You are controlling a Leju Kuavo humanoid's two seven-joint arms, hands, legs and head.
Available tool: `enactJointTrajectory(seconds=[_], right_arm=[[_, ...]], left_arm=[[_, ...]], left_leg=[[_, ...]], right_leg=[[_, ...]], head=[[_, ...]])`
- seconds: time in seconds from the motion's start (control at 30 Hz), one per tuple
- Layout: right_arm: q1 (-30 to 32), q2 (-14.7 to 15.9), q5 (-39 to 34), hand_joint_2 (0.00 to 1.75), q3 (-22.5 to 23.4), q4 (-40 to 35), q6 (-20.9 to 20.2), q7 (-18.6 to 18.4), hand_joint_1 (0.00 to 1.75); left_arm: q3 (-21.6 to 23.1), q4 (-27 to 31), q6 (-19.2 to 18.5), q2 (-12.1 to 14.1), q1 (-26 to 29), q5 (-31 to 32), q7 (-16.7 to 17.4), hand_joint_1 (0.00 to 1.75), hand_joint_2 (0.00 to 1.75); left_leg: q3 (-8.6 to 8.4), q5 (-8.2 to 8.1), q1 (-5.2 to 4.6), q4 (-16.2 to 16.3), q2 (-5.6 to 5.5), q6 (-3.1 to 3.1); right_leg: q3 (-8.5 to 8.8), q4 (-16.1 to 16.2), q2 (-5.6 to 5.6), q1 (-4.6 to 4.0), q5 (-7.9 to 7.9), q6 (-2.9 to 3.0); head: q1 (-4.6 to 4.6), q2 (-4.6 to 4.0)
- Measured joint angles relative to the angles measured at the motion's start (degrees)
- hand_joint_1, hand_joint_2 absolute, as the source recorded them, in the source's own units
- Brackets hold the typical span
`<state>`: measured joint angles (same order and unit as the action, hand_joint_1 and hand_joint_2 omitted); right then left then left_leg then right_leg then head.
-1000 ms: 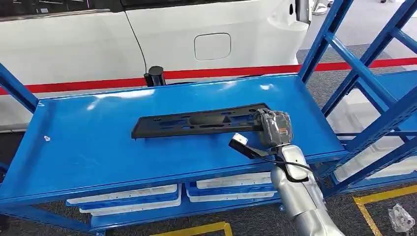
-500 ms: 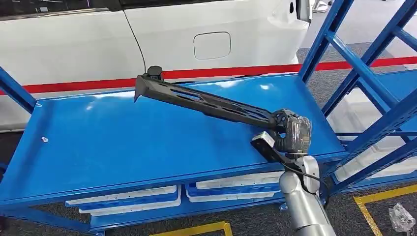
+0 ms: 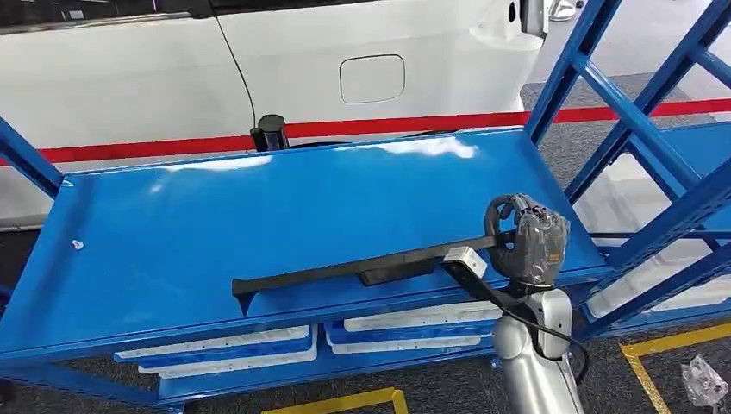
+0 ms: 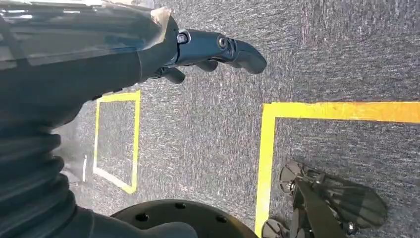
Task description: Take the parts from the cabinet and place them on the table.
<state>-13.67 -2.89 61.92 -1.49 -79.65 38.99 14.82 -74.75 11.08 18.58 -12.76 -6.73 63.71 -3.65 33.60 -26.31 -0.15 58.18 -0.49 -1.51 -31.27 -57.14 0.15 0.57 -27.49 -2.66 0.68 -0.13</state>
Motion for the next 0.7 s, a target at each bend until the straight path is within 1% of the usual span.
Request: enactJointTrajectory(seconds=[0.07,0.2,0.27,0.33,0.4,0.43,0.5,0.53,0.57,0.7], right_arm=[[0.38,-0.31,-0.17,1.75,0.02,-1.99,0.50,1.44,1.75],[0.47,-1.93,-1.94,1.75,0.70,-6.77,0.61,6.19,1.75],[0.32,-2.51,-2.65,1.75,1.07,-8.31,0.65,7.37,1.75],[0.08,-2.82,-3.79,1.75,1.62,-9.11,0.70,7.71,1.75],[0.04,-2.60,-7.22,1.75,1.66,-9.55,0.70,7.25,1.75],[0.06,-2.36,-10.14,1.75,1.57,-9.77,0.61,7.21,1.75],[0.52,-1.27,-22.28,1.75,0.59,-10.92,-1.33,8.43,1.75],[0.90,-0.74,-26.73,1.75,-0.05,-11.72,-2.04,8.98,1.75],[1.22,-0.39,-29.39,1.75,-0.48,-12.44,-2.41,9.20,1.75],[1.92,0.57,-29.88,1.75,-1.42,-14.03,-2.87,9.73,1.75]], left_arm=[[0.00,0.00,0.37,0.00,0.01,-0.04,0.00,0.00,1.75],[0.00,0.00,0.72,-0.04,0.00,-0.26,0.13,0.00,1.75],[0.00,0.00,0.87,-0.09,0.01,-0.33,0.20,0.00,1.75],[0.00,0.00,0.83,-0.11,0.00,-0.33,0.20,0.00,1.75],[0.00,0.00,0.44,-0.07,0.00,-0.33,0.15,0.00,1.75],[0.00,0.00,0.33,-0.04,0.00,-0.33,0.06,0.00,1.75],[0.00,0.00,0.09,0.06,0.01,-0.33,-0.17,0.00,1.75],[0.00,0.00,0.09,0.11,0.02,-0.35,-0.20,0.00,1.75],[0.00,0.00,0.09,0.18,0.03,-0.35,-0.22,0.00,1.75],[0.00,0.00,0.09,0.31,0.01,-0.35,-0.31,0.00,1.75]], left_leg=[[0.03,0.00,0.00,0.00,0.02,0.00],[0.04,0.00,0.01,0.00,0.02,0.00],[0.05,0.00,0.02,0.00,0.01,0.00],[0.05,0.00,0.02,0.00,0.01,0.00],[0.05,0.00,0.02,0.00,0.01,0.00],[0.05,0.00,0.01,0.00,0.01,0.00],[0.06,0.00,0.00,0.00,-0.02,0.00],[0.07,0.00,-0.01,0.00,-0.01,0.00],[0.08,0.00,-0.02,0.00,0.01,0.00],[0.08,-0.01,-0.01,0.00,0.02,-0.01]], right_leg=[[-0.03,0.00,0.00,0.00,0.00,0.00],[-0.07,0.00,0.00,-0.01,0.00,0.00],[-0.07,0.00,0.00,-0.01,0.00,0.00],[-0.06,0.00,0.00,-0.01,0.00,0.00],[-0.07,0.00,0.00,-0.01,0.00,0.00],[-0.08,0.00,0.00,0.00,0.00,0.00],[-0.06,0.00,-0.01,0.00,0.00,0.00],[-0.07,0.00,-0.01,0.01,0.00,0.00],[-0.08,0.00,0.00,0.01,0.00,0.00],[-0.10,0.01,0.01,0.01,0.00,-0.01]], head=[[0.00,0.00],[0.02,0.00],[0.02,0.00],[0.00,0.00],[0.00,0.00],[0.00,0.00],[-0.02,0.00],[0.00,0.00],[0.00,0.00],[0.00,0.00]])
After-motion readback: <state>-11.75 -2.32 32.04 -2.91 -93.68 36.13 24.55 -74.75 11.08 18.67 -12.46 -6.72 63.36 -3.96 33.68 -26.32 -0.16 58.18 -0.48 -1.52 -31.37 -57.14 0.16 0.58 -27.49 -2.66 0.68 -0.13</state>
